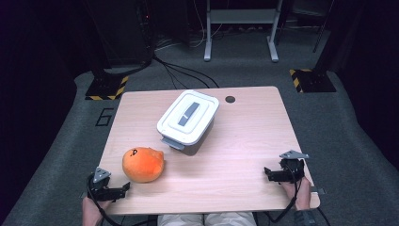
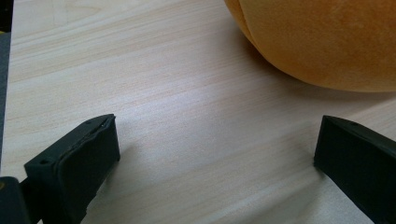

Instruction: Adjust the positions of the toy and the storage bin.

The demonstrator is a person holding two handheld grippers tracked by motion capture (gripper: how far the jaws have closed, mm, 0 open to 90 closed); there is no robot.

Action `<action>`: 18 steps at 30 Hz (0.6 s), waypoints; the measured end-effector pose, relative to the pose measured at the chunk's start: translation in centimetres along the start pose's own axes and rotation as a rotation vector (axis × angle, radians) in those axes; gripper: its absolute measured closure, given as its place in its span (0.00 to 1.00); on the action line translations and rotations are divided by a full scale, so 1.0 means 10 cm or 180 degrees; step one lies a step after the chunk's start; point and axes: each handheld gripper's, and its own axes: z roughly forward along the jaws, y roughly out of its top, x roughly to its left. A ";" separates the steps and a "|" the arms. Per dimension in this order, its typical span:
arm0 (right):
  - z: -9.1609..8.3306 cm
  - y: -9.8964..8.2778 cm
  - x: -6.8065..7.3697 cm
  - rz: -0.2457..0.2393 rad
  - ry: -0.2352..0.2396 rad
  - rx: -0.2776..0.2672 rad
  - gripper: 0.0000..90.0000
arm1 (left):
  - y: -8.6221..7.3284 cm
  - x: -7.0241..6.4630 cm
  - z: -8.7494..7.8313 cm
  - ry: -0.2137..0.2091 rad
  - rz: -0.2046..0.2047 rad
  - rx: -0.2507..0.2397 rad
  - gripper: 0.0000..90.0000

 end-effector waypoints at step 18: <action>0.00 0.00 0.00 0.0016 -0.0002 -0.0005 0.00 | 0.16 -0.04 -0.18 -0.0303 -0.0055 -0.0106 0.00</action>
